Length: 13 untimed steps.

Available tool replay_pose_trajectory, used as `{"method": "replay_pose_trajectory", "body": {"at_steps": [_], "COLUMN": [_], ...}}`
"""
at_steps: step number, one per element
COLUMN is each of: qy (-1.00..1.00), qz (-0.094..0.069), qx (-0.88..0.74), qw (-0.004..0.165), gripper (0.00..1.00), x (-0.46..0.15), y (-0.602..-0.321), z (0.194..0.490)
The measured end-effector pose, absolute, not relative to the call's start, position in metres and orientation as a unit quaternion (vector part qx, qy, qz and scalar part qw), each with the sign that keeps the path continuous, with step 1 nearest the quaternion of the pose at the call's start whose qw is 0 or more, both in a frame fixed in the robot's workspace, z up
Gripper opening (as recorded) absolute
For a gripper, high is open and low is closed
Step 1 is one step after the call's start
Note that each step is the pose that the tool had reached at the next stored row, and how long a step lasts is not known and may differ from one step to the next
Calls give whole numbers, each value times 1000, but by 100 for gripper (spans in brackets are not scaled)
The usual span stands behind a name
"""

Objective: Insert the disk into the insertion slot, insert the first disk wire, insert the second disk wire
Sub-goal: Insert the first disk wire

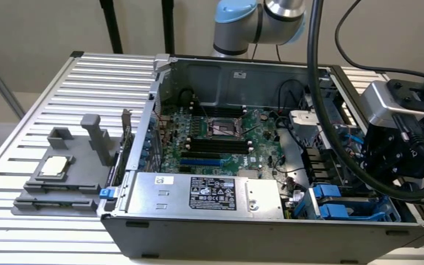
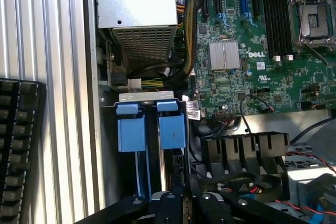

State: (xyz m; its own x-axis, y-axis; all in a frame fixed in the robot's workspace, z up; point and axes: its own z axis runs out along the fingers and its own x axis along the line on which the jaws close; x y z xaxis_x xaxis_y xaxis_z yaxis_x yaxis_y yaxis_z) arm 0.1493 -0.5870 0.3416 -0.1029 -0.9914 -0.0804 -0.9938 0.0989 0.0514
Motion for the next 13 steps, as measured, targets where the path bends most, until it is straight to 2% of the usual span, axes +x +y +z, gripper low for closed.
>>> {"method": "replay_pose_trajectory", "body": {"at_steps": [13], "qy": [738], "qz": [46], "qx": [-673], "qw": [12], "gripper": [16], "x": [149], "y": [-587], "z": [340]}}
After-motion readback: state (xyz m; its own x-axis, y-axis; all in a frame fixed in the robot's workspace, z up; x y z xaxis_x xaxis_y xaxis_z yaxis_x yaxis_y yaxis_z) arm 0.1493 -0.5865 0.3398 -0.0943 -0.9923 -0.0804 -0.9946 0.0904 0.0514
